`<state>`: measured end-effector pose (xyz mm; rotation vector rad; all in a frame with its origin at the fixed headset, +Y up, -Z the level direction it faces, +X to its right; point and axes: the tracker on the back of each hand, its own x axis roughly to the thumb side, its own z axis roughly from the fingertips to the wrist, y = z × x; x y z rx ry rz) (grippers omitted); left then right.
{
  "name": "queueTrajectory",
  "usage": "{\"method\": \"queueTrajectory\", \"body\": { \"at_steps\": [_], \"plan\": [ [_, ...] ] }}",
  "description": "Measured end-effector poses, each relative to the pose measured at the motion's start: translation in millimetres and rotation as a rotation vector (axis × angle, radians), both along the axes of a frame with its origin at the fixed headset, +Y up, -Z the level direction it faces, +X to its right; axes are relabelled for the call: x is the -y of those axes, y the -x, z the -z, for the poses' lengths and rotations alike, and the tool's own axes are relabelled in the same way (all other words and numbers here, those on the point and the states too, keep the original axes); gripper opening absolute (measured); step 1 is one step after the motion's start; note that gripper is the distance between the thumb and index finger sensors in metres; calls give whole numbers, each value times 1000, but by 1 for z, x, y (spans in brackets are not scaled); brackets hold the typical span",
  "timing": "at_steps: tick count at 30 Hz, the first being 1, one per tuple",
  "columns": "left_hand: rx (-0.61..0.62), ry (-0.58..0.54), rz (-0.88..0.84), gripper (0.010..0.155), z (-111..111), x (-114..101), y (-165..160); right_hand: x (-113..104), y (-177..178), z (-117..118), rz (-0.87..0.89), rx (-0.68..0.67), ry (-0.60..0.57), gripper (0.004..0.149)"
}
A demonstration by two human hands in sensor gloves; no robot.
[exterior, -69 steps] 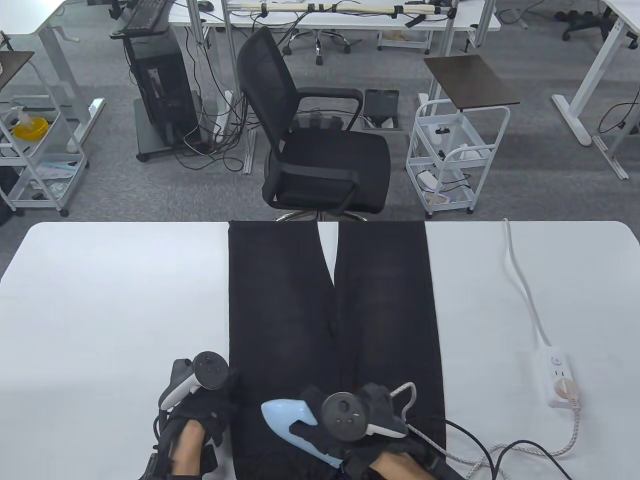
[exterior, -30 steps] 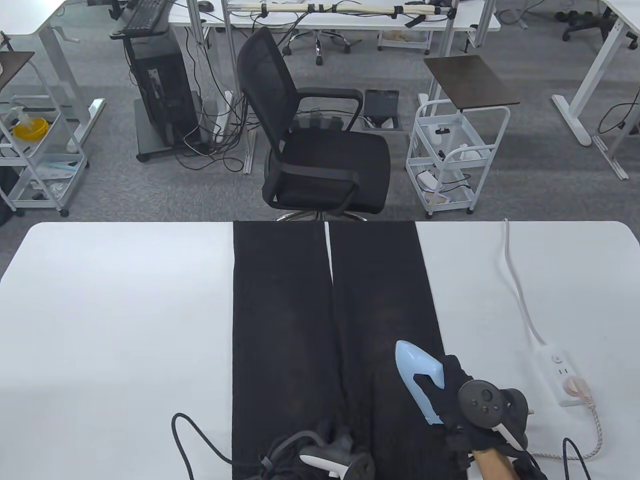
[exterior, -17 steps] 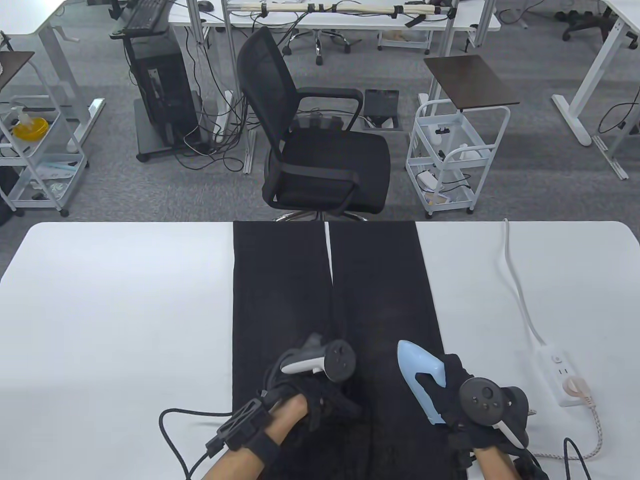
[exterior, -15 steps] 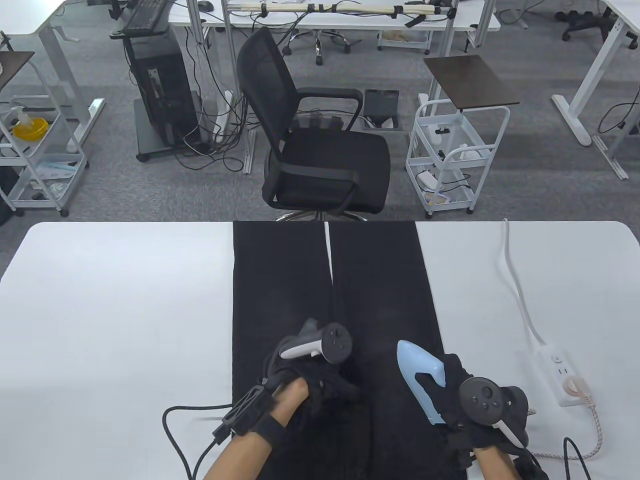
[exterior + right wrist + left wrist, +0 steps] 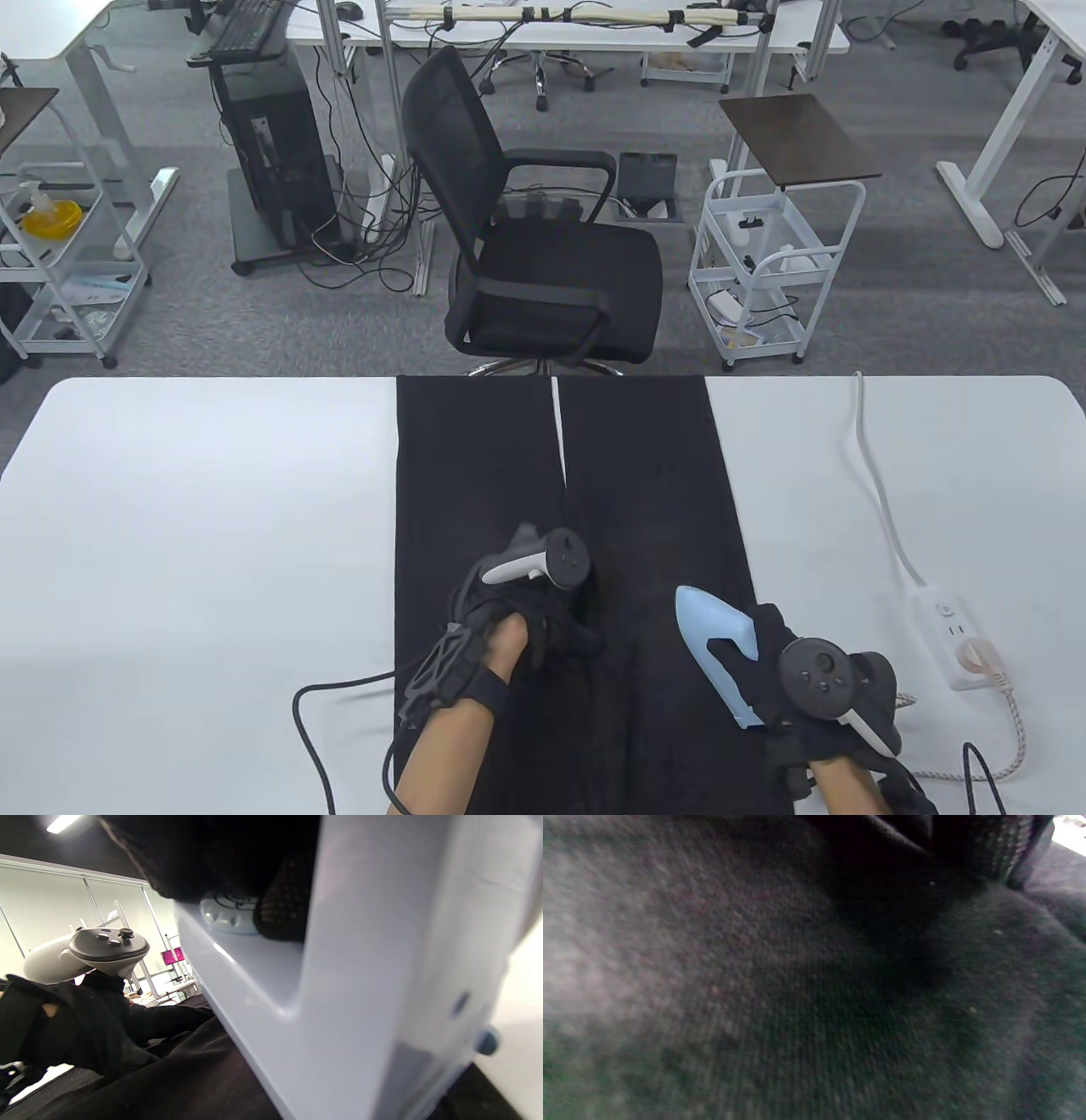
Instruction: Iron trousers with electric iron on table
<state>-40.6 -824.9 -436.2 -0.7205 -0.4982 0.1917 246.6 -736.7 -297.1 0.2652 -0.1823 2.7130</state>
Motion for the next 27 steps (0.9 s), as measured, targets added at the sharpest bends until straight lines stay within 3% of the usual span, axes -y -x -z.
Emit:
{"method": "queueTrajectory", "body": {
  "at_steps": [6, 19, 23, 27],
  "plan": [
    [32, 15, 43, 114, -34, -1, -9, 4, 0, 2, -15, -17, 41, 55],
    [151, 52, 137, 119, -135, -1, -25, 6, 11, -3, -73, -76, 103, 55],
    [169, 28, 127, 118, -150, 1, -23, 5, 14, -5, -97, -124, 138, 55],
    [152, 17, 57, 114, -149, -1, -18, 3, 23, -11, -151, -219, 192, 55]
  ]
}}
